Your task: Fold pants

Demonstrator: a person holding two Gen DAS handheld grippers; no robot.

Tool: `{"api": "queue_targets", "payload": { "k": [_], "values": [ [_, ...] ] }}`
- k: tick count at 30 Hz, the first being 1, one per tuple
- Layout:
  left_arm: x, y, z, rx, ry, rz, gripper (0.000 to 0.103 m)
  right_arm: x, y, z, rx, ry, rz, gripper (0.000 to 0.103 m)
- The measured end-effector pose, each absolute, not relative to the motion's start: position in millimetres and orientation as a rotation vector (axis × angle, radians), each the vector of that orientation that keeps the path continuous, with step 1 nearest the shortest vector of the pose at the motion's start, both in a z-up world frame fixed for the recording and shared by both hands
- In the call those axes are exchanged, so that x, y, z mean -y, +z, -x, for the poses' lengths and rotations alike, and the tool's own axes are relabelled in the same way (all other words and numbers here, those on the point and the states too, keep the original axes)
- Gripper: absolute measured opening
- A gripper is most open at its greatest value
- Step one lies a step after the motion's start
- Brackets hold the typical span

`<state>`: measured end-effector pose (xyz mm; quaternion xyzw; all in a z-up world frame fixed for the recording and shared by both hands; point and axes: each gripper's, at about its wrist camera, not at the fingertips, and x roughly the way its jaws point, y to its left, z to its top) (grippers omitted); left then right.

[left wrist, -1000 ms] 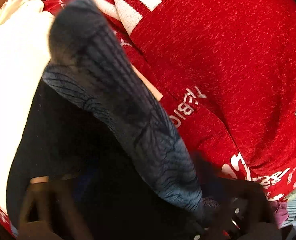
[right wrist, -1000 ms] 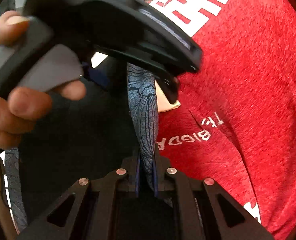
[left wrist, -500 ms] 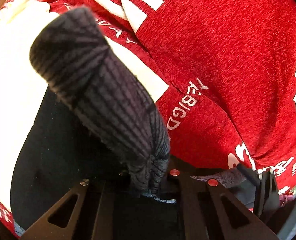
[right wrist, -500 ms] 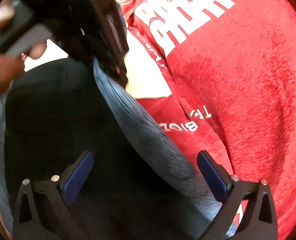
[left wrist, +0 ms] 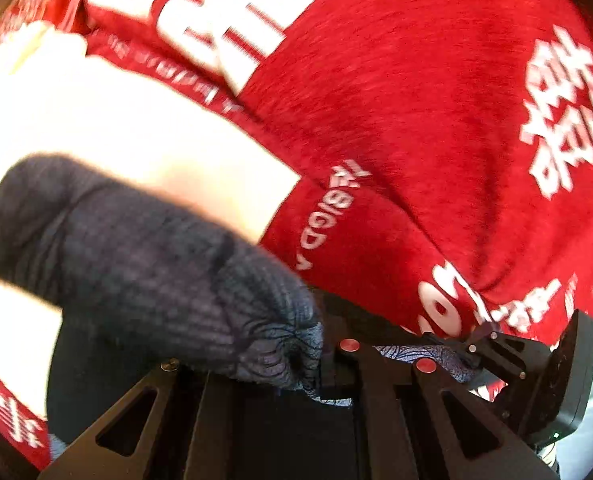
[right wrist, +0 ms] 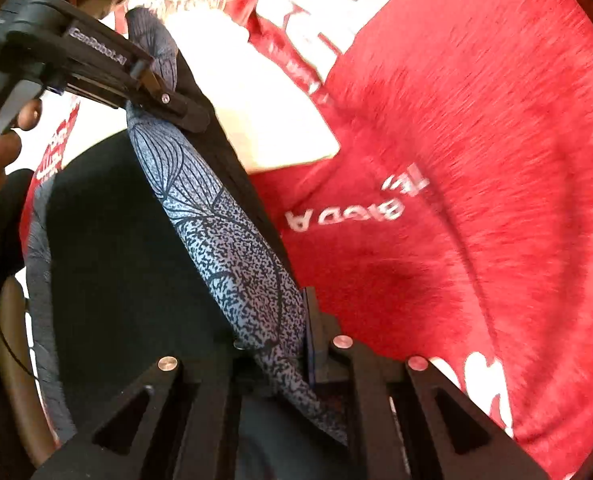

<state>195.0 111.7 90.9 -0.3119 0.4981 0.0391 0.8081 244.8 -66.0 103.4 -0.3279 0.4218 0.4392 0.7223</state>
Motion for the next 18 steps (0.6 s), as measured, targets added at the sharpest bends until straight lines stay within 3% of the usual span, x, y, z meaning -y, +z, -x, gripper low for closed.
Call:
{"api": "queue_targets", "payload": {
  "k": [6, 14, 18],
  "values": [
    [-117.3, 114.2, -114.0, -0.979, -0.018, 0.644, 0.012, 59.1, 139.6, -143.4, -0.771, 0.771, 0.818, 0.010],
    [-126.9, 7.7, -14.5, -1.081, -0.009, 0.758, 0.012, 53.7, 59.9, -35.2, -0.866, 0.623, 0.691, 0.013],
    [-133.4, -1.2, -3.4, -1.066, -0.021, 0.826, 0.013, 60.5, 47.6, -21.4, -0.807, 0.573, 0.685, 0.015]
  ]
}}
